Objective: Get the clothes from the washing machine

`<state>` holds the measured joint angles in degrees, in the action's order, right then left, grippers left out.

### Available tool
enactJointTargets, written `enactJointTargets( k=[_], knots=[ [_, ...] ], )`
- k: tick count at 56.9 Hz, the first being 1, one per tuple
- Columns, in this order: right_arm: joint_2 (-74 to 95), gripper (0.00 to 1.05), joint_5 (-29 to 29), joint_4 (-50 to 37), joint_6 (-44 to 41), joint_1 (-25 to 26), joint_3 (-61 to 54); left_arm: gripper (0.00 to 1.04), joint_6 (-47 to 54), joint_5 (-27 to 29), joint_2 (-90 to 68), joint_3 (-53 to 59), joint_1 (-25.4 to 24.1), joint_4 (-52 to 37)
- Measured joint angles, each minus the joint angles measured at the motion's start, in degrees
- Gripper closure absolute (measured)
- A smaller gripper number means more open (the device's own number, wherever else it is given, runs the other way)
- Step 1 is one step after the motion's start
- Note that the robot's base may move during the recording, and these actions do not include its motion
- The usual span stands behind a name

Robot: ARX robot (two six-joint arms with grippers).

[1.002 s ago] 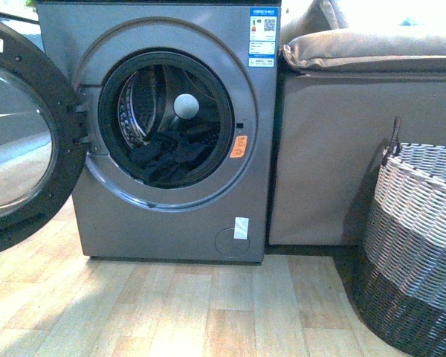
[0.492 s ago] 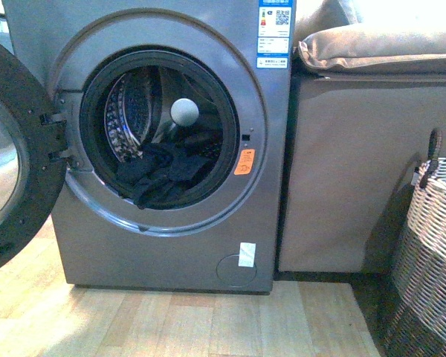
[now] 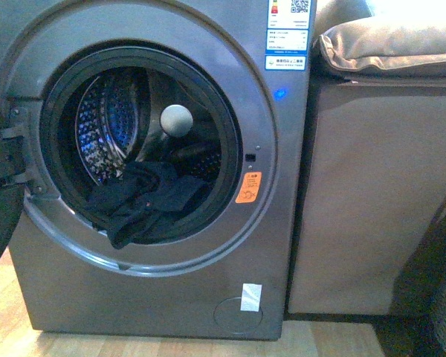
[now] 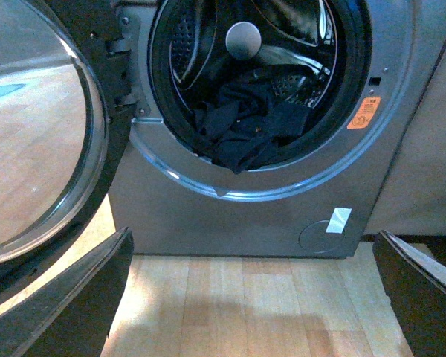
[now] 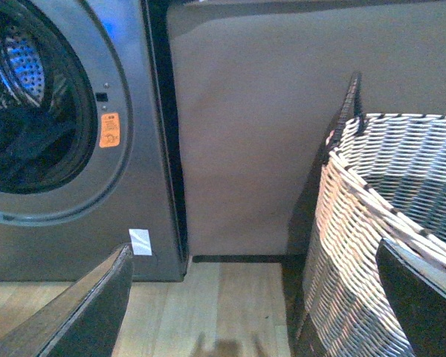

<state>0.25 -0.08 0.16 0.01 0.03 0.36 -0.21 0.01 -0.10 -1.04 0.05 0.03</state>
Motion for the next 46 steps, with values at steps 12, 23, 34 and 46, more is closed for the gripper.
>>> enactJointTargets(
  k=[12, 23, 34, 46],
  knots=[
    [0.0, 0.07, 0.04, 0.02, 0.0, 0.0, 0.0, 0.07, -0.02, 0.0, 0.0, 0.0, 0.0, 0.0],
    [0.0, 0.07, 0.04, 0.0, 0.0, 0.0, 0.0, 0.07, -0.02, 0.02, 0.0, 0.0, 0.0, 0.0],
    [0.0, 0.07, -0.04, 0.0, 0.0, -0.02, 0.0, 0.07, 0.0, 0.13, 0.07, 0.0, 0.0, 0.0],
    [0.0, 0.07, 0.0, 0.02, -0.02, -0.02, 0.0, 0.07, -4.22, -13.07, -10.8, -2.45, -3.72, -0.07]
  ],
)
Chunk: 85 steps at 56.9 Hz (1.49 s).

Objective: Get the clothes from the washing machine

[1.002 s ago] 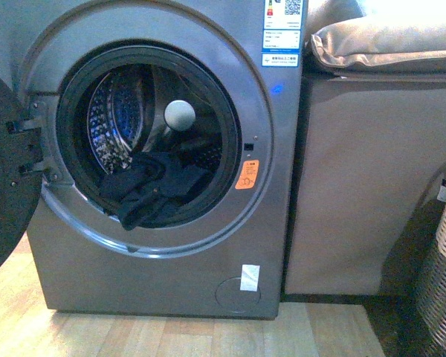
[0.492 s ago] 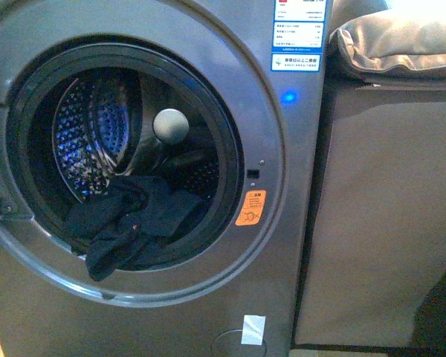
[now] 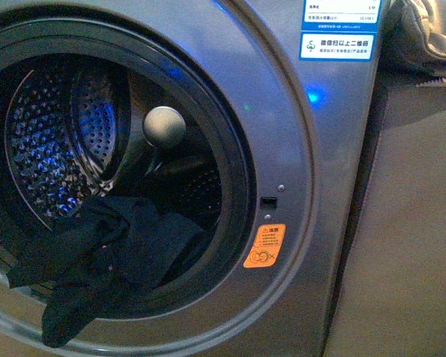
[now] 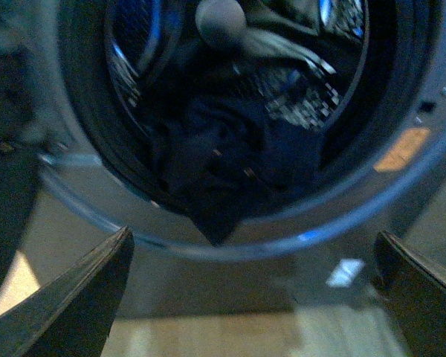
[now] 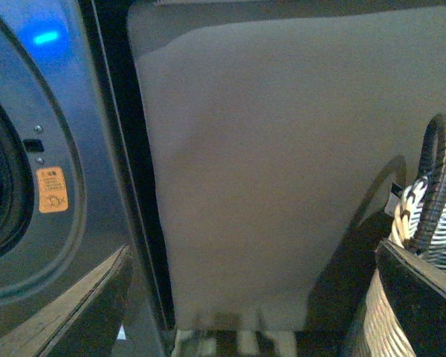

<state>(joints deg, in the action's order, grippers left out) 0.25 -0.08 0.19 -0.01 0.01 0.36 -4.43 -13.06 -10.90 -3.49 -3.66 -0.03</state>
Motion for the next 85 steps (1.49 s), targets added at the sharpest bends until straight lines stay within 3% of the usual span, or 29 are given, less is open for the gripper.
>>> enactJointTargets(
  k=[11, 22, 42, 64, 85],
  knots=[
    [0.0, 0.07, 0.02, 0.0, 0.02, 0.0, 0.0, 0.07, 0.13, 4.5, -36.24, -10.25, 6.64, -30.36],
    [0.0, 0.07, 0.0, 0.0, 0.02, 0.0, 0.0, 0.07, 2.69, 7.15, -61.94, -21.92, 10.49, -40.44],
    [0.0, 0.07, 0.0, 0.0, 0.02, 0.0, 0.0, 0.07, 8.92, 9.03, -88.67, -42.97, 11.41, -40.57],
    [0.0, 0.07, 0.0, 0.0, 0.02, 0.0, 0.0, 0.07, 15.1, 10.4, -104.74, -60.94, 7.87, -32.48],
    [0.0, 0.07, 0.0, 0.0, 0.02, 0.0, 0.0, 0.07, 8.39, 2.32, -112.37, -74.53, 7.23, -16.06]
  ],
)
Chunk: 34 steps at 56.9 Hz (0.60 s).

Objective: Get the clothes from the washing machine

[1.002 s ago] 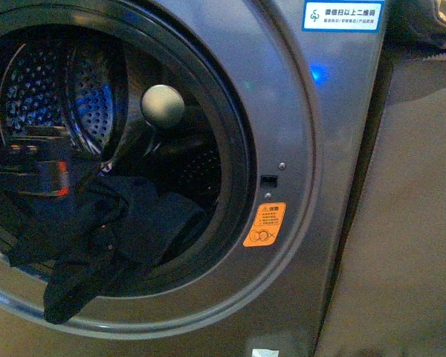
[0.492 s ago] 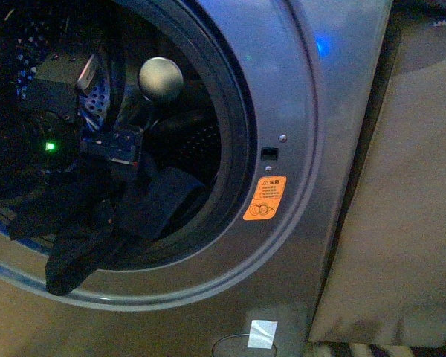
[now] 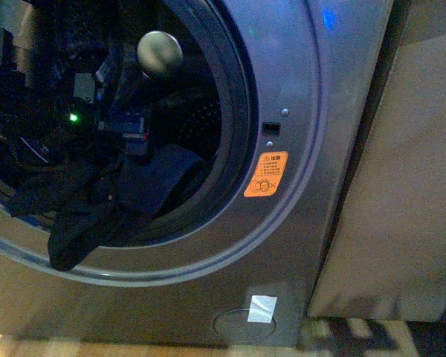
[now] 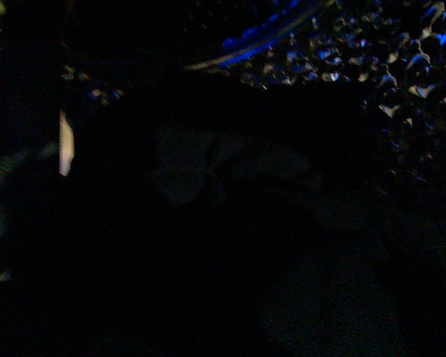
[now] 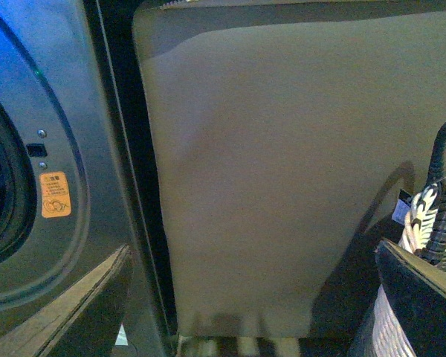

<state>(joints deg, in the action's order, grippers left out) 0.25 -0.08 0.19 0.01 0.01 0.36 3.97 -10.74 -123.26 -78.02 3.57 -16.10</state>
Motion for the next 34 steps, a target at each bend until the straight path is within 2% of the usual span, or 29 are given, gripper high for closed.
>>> enactJointTargets(
  k=[7, 17, 27, 34],
  knots=[
    [0.0, 0.07, 0.0, 0.0, 0.0, 0.0, 0.0, 0.07, -3.76, -1.44, -1.97, -2.29, 0.61, 4.26],
    [0.0, 0.07, 0.0, 0.0, 0.0, 0.0, 0.0, 0.07, -3.89, -1.57, -3.08, -3.02, 1.66, 9.2],
    [0.0, 0.07, 0.0, 0.0, 0.0, 0.0, 0.0, 0.07, 0.07, 3.45, -3.98, -4.04, 1.92, 15.06],
    [0.0, 0.07, 0.0, 0.0, 0.0, 0.0, 0.0, 0.07, 2.69, 8.37, -4.76, -4.61, 1.84, 15.65]
  ],
)
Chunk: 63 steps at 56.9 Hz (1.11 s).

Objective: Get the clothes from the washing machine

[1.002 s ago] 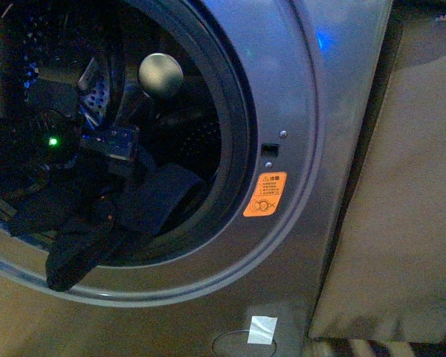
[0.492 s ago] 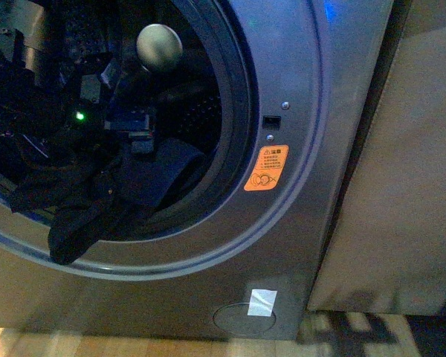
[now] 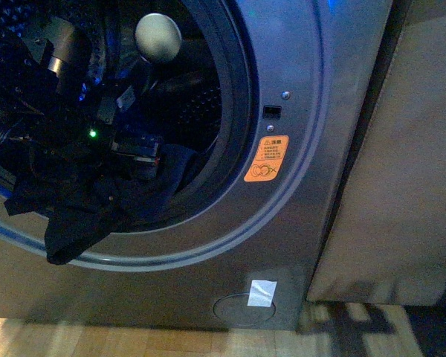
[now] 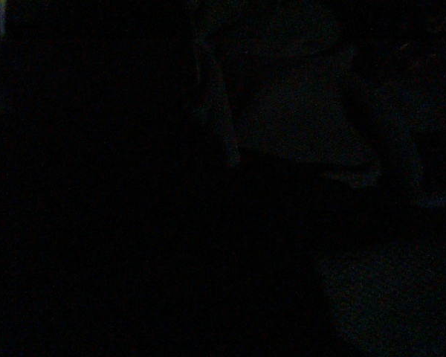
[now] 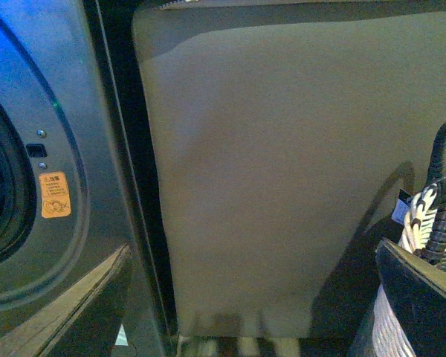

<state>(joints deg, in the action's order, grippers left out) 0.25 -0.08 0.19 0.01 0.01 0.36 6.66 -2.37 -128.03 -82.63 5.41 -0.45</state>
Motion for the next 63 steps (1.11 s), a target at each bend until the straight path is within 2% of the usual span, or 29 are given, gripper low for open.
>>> enactJointTargets(
  k=[6, 20, 32, 38, 50, 55, 63],
  knots=[
    [0.0, 0.07, 0.0, 0.0, 0.0, 0.0, 0.0, 0.07, 2.01, 2.56, -0.61, -0.07, -0.04, -0.72],
    [0.0, 0.07, 0.0, 0.0, 0.0, 0.0, 0.0, 0.07, 2.69, 4.2, -0.9, -0.07, -0.11, -0.2],
    [0.0, 0.07, 0.0, 0.0, 0.0, 0.0, 0.0, 0.35, 2.69, 3.89, -0.39, 1.51, -0.94, -1.14],
    [0.0, 0.07, 0.0, 0.0, 0.0, 0.0, 0.0, 0.54, 2.8, 2.8, 1.2, 4.26, -1.95, -2.84],
    [0.0, 0.07, 0.0, 0.0, 0.0, 0.0, 0.0, 0.82, 2.67, -1.6, 6.64, 12.33, -3.32, -6.86],
    [0.0, 0.07, 0.0, 0.0, 0.0, 0.0, 0.0, 0.86, 3.04, -4.46, 11.65, 18.84, -3.91, -9.6],
    [0.0, 0.07, 0.0, 0.0, 0.0, 0.0, 0.0, 0.87, 3.96, -8.76, 20.13, 28.26, -4.31, -13.73]
  ],
)
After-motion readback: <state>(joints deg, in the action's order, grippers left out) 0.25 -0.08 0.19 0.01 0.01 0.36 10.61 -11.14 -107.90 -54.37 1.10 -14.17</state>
